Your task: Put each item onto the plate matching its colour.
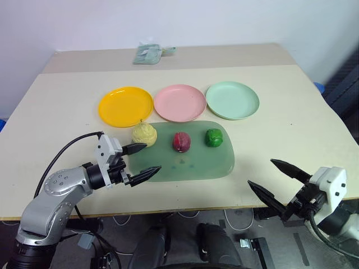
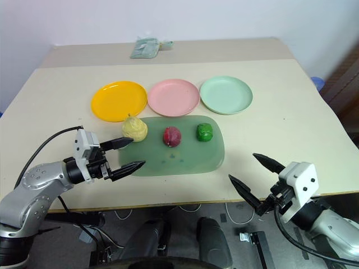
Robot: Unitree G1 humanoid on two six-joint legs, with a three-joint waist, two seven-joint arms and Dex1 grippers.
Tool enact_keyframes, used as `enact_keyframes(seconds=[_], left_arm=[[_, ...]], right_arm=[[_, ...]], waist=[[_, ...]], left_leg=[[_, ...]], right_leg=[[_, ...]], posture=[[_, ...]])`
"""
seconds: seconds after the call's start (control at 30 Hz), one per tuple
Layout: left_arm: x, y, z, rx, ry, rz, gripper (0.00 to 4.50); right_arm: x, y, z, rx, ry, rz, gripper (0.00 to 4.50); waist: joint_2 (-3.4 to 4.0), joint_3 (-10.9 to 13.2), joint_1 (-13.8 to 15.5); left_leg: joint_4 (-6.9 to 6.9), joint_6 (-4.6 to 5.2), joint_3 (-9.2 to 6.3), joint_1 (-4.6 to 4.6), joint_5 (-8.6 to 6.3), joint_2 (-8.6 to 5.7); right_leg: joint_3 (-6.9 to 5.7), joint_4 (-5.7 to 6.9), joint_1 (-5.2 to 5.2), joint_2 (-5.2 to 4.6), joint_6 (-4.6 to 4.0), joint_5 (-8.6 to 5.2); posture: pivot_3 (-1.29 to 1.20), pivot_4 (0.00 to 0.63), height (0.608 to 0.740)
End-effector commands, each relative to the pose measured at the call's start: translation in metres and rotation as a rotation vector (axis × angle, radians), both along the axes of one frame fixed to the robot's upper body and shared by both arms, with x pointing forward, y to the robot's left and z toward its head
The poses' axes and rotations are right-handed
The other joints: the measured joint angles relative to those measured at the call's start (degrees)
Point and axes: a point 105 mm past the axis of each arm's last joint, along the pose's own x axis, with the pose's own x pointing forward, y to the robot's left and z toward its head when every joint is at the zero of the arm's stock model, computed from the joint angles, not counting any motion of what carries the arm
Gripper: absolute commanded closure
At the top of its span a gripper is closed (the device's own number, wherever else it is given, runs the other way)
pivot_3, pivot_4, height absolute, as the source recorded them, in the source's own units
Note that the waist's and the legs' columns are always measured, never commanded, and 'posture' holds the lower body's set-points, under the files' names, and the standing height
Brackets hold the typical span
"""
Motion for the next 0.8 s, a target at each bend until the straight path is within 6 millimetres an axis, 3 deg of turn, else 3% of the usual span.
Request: enact_keyframes(seconds=[0.03, 0.43, 0.8], left_arm=[[-0.005, 0.002, 0.003, 0.027, -0.031, -0.005, 0.06], [-0.008, 0.005, 0.002, -0.008, -0.074, 0.021, 0.06], [-0.010, 0.006, 0.019, -0.058, -0.204, 0.018, 0.06]], right_arm=[[-0.002, 0.008, 0.008, -0.001, -0.046, 0.028, 0.00], [0.000, 0.007, 0.007, -0.002, -0.047, 0.037, 0.00], [0.002, 0.003, 0.007, 0.000, -0.043, 0.029, 0.00]], waist=[[0.00, 0.00, -0.01], [0.00, 0.00, 0.06], [0.00, 0.00, 0.07]], left_leg=[[0.00, 0.00, 0.00, 0.00, 0.00, 0.00], [0.00, 0.00, 0.00, 0.00, 0.00, 0.00], [0.01, 0.00, 0.00, 0.00, 0.00, 0.00]], right_leg=[[0.00, 0.00, 0.00, 0.00, 0.00, 0.00], [0.00, -0.01, 0.01, 0.00, 0.00, 0.00], [0.00, -0.01, 0.01, 0.00, -0.01, 0.00]], posture=[[0.00, 0.150, 0.740], [0.00, 0.150, 0.740], [0.00, 0.150, 0.740]])
